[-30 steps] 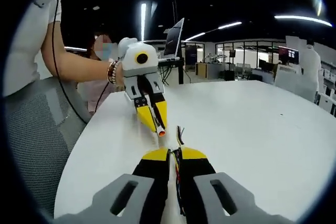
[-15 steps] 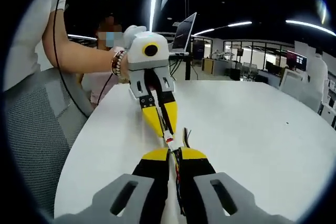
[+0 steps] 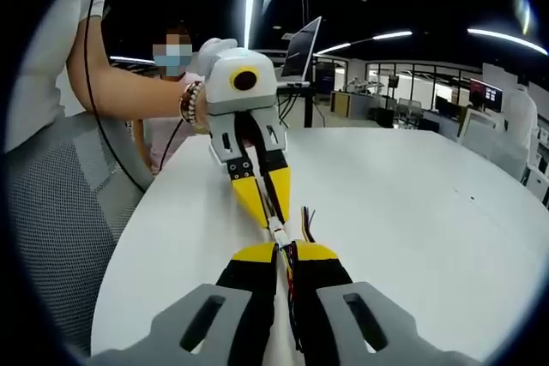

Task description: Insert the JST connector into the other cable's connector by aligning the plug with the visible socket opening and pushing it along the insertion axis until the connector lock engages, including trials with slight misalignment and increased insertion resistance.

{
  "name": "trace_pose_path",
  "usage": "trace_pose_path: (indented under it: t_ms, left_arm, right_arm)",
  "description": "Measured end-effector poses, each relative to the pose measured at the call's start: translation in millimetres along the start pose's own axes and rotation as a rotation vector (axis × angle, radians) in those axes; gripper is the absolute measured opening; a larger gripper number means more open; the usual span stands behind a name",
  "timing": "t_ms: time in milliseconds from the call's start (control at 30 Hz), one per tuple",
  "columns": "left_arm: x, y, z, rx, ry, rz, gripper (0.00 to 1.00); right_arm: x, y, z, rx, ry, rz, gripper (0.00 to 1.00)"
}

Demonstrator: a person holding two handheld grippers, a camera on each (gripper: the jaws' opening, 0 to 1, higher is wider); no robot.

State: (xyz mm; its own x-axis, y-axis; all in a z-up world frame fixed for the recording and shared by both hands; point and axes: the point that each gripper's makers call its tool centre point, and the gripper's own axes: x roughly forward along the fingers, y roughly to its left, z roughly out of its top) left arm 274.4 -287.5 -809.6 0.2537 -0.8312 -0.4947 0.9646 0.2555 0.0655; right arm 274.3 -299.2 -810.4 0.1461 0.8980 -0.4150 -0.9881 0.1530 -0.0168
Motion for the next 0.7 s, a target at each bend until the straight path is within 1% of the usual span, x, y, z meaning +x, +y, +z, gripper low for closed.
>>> trace_pose_path:
  t_ms: [100, 200, 700]
  left_arm:
    - [0.4, -0.8, 2.5, 0.0, -0.008, -0.003, 0.0]
    - [2.7, -2.3, 0.6, 0.003, 0.003, -0.007, 0.0]
    - [3.7, -0.5, 3.5, 0.014, -0.01, -0.008, 0.0]
  right_arm:
    - [1.5, 1.3, -0.1, 0.001, 0.009, 0.003, 0.03]
    - [3.4, 2.2, -1.9, -0.008, 0.027, 0.005, 0.03]
    - [2.9, 1.3, -0.4, 0.006, 0.013, 0.002, 0.03]
